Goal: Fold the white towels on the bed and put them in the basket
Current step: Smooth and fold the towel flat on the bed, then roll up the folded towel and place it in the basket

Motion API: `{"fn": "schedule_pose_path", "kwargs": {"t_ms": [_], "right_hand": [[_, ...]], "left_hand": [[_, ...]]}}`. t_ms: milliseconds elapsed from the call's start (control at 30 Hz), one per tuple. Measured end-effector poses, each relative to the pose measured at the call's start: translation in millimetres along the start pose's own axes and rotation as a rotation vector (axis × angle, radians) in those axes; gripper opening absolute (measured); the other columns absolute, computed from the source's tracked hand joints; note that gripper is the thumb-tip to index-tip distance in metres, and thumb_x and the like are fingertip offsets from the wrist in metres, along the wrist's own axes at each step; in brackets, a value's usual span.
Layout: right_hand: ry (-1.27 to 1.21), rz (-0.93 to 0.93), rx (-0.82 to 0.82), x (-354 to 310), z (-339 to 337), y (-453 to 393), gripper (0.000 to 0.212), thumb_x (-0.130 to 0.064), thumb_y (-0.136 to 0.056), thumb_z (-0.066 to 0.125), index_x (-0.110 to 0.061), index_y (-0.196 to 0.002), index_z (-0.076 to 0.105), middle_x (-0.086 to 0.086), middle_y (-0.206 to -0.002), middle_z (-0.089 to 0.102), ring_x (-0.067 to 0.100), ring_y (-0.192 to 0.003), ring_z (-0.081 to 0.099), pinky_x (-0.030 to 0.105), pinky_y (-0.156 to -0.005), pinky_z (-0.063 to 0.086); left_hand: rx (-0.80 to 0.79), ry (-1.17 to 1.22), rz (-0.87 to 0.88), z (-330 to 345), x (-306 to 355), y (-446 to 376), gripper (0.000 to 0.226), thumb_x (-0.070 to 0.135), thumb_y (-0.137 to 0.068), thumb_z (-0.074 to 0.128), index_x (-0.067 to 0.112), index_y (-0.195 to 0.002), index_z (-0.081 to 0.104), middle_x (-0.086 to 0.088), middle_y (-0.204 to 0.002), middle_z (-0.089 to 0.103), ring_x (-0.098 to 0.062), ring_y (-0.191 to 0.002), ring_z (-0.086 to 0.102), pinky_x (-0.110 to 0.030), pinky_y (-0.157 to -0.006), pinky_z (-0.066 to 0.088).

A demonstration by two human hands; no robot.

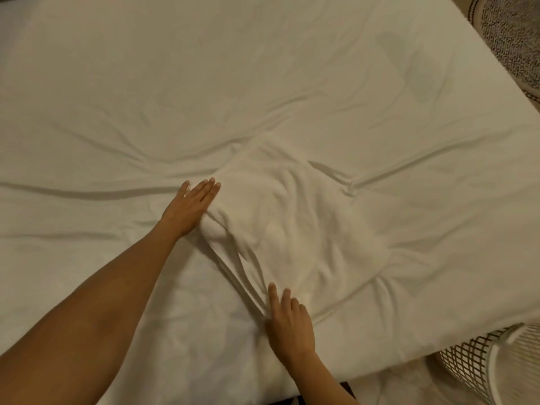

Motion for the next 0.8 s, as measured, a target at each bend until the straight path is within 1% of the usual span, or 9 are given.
{"fn": "schedule_pose_path", "kwargs": {"t_ms": [67,133,233,267,333,467,567,667,800], "right_hand": [[-0.055,-0.080,0.013,-2,-1,4,0.062,-0.036,-0.061,0.078,-0.012,-0.116,0.063,0.002,-0.083,0.069,0.016,-0.059,0.062,0.026,-0.051,0.052],[-0.059,-0.162,0.028,-3,-5,6,0.043,-0.033,-0.065,0.073,-0.017,-0.105,0.067,-0.008,-0.069,0.064,0.011,-0.053,0.057,0.022,-0.051,0.049],[-0.011,-0.267,0.044,0,-6,6,0.009,-0.028,-0.067,0.065,-0.024,-0.074,0.063,-0.009,-0.058,0.058,0.012,-0.051,0.053,0.024,-0.056,0.053],[-0.008,-0.291,0.039,1,-7,6,0.007,-0.028,-0.071,0.060,-0.024,-0.066,0.059,-0.008,-0.058,0.057,0.013,-0.051,0.053,0.026,-0.059,0.054],[-0.027,-0.279,0.071,6,-15,0,0.022,-0.029,-0.081,0.048,-0.024,-0.061,0.056,-0.006,-0.060,0.057,0.014,-0.054,0.054,0.027,-0.065,0.053],[-0.047,-0.118,0.217,31,-43,-27,0.016,-0.025,-0.081,0.050,-0.020,-0.081,0.065,0.000,-0.077,0.067,0.021,-0.067,0.064,0.031,-0.069,0.051],[-0.002,0.044,0.217,64,-62,-51,0.037,-0.028,-0.079,0.051,-0.011,-0.107,0.068,0.012,-0.102,0.072,0.026,-0.085,0.069,0.033,-0.077,0.054],[-0.026,0.155,0.256,94,-79,-69,0.046,-0.026,-0.080,0.062,-0.004,-0.120,0.061,0.019,-0.115,0.066,0.032,-0.097,0.066,0.038,-0.083,0.052],[-0.091,0.250,0.280,129,-101,-90,0.058,-0.031,-0.090,0.051,-0.002,-0.139,0.039,0.022,-0.142,0.044,0.036,-0.127,0.045,0.045,-0.102,0.038]], "left_hand": [[-0.023,-0.007,0.016,-6,0,-2,0.077,-0.010,-0.091,0.035,0.011,-0.152,-0.007,-0.009,-0.162,-0.004,-0.020,-0.151,0.006,-0.042,-0.121,0.010],[-0.060,-0.025,0.021,-12,-2,-2,0.075,-0.007,-0.094,0.036,0.011,-0.153,-0.007,-0.009,-0.162,-0.004,-0.020,-0.150,0.007,-0.041,-0.121,0.012],[-0.119,-0.043,0.019,-10,-5,6,0.079,-0.007,-0.093,0.039,0.013,-0.152,-0.010,-0.008,-0.162,-0.007,-0.019,-0.150,0.008,-0.040,-0.121,0.014],[-0.138,-0.057,0.024,-7,-7,11,0.079,-0.006,-0.093,0.038,0.014,-0.152,-0.010,-0.008,-0.162,-0.007,-0.019,-0.150,0.008,-0.040,-0.120,0.015],[-0.163,-0.100,0.057,-5,-9,21,0.073,-0.003,-0.095,0.034,0.013,-0.153,-0.007,-0.009,-0.162,-0.004,-0.020,-0.150,0.009,-0.038,-0.121,0.013],[-0.074,-0.046,0.055,-29,-12,10,0.063,0.007,-0.096,0.033,0.007,-0.153,0.004,-0.011,-0.161,0.010,-0.020,-0.149,0.015,-0.037,-0.121,0.009],[0.014,0.022,0.057,-54,-5,-20,0.062,0.009,-0.095,0.034,0.005,-0.152,0.011,-0.013,-0.160,0.015,-0.023,-0.148,0.020,-0.038,-0.120,0.016],[0.081,0.092,0.080,-79,13,-57,0.058,0.015,-0.097,0.038,0.002,-0.150,0.019,-0.018,-0.158,0.019,-0.028,-0.144,0.027,-0.038,-0.115,0.025],[0.063,0.053,0.112,-104,45,-105,0.070,0.030,-0.096,0.049,0.005,-0.151,0.014,-0.012,-0.161,0.010,-0.024,-0.147,0.020,-0.038,-0.117,0.022]]}}
Point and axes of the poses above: each hand's wrist, its own y-axis away from the middle knuckle, its own z-axis out of the palm, x = y × z, the point moved 3 cm from there along -y, towards the middle knuckle
